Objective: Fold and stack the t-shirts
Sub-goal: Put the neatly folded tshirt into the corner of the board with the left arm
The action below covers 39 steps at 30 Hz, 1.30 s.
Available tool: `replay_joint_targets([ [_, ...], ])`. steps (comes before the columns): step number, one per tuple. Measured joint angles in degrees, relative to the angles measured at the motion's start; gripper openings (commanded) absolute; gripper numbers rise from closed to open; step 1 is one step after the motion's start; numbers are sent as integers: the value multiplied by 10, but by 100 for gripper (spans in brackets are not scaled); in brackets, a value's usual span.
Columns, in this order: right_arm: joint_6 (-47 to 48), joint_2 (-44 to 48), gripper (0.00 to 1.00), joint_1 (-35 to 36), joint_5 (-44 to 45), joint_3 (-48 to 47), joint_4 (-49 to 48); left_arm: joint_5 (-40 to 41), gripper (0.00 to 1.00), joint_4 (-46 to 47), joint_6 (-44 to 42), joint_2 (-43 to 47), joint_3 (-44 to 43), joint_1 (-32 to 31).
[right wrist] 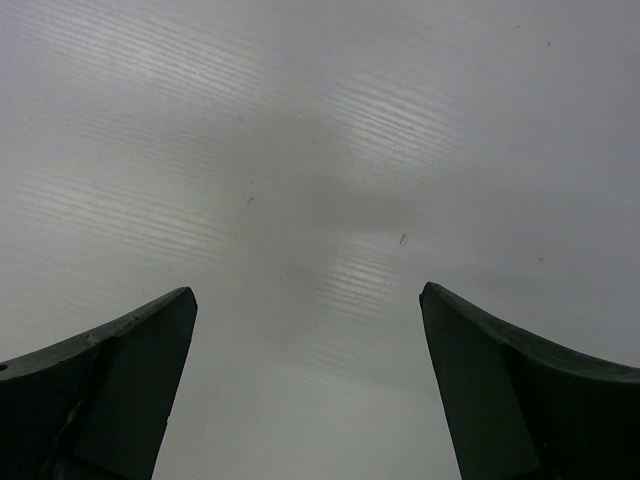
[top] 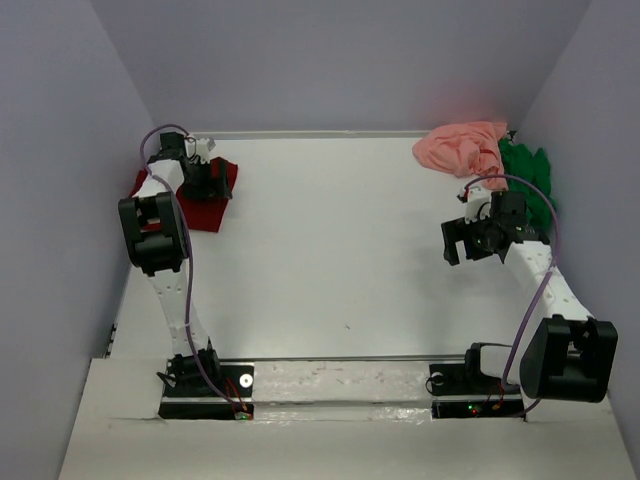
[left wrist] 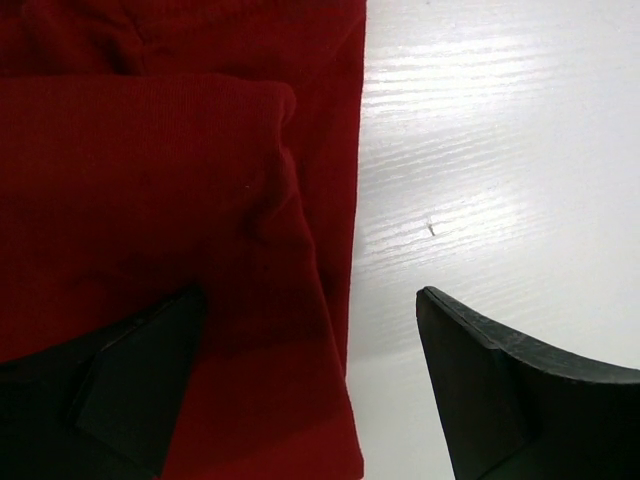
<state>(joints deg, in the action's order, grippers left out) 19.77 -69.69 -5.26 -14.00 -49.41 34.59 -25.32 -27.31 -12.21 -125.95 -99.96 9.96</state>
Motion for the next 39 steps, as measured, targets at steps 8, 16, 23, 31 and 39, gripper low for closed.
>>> replay_joint_targets([
  [8, 0, -9, 100, 0, 0, -1, 2, -38, 99, -19, -7, -22, -33, -2],
  [16, 0, -21, 100, 0, 0, -1, 10, -58, 99, -23, -10, -23, -36, -28],
  [23, 0, -21, 100, 0, -3, -7, 12, -67, 99, -31, -19, -18, -36, -50],
  [31, 3, -6, 100, 0, -17, -9, 14, -70, 99, -56, -51, 66, -10, -45],
  [39, 6, 9, 100, 0, -20, -9, 14, -45, 99, 59, -49, 344, 185, -10],
])
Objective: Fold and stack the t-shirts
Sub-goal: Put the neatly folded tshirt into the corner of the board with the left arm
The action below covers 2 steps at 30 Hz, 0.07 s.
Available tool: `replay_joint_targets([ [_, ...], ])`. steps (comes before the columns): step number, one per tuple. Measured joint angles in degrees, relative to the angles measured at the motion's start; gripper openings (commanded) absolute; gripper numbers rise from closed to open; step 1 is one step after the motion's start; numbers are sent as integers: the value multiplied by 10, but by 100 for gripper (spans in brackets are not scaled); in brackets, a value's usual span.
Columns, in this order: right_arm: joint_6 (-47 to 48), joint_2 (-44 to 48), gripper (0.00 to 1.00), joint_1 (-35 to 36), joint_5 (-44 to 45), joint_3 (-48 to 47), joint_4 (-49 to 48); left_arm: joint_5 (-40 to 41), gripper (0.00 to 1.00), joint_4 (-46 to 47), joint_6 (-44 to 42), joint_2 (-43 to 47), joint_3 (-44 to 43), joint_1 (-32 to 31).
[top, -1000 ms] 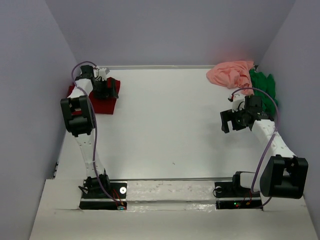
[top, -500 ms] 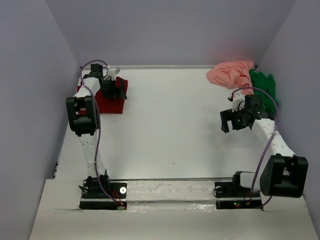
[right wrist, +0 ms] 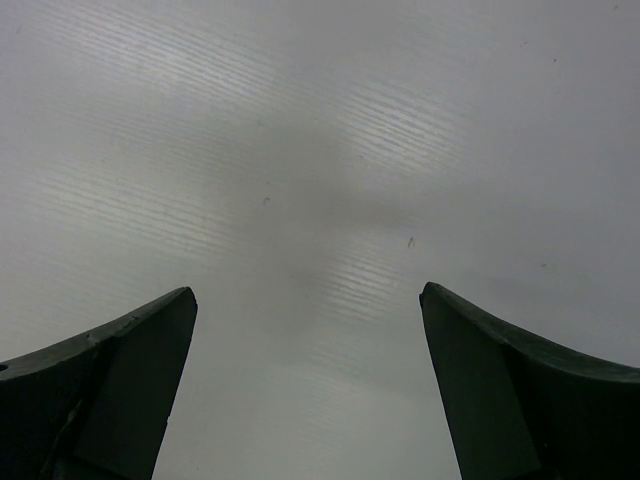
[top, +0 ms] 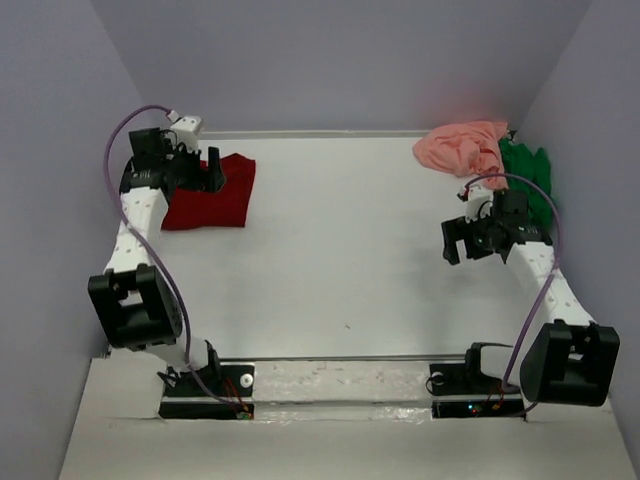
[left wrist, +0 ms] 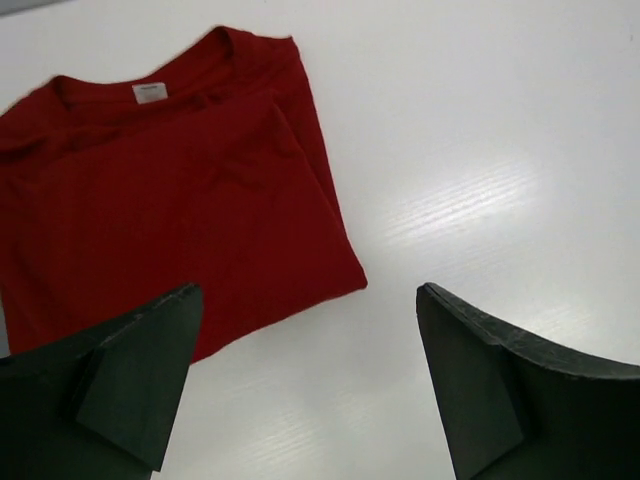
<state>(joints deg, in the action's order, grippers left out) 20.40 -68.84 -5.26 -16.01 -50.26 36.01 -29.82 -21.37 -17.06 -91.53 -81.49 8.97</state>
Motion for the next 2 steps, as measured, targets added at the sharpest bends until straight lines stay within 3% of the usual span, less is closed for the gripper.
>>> replay_joint_targets([
  [2, 2, 6, 100, 0, 3, 0, 0, 12, 99, 44, 5, 67, 77, 3],
])
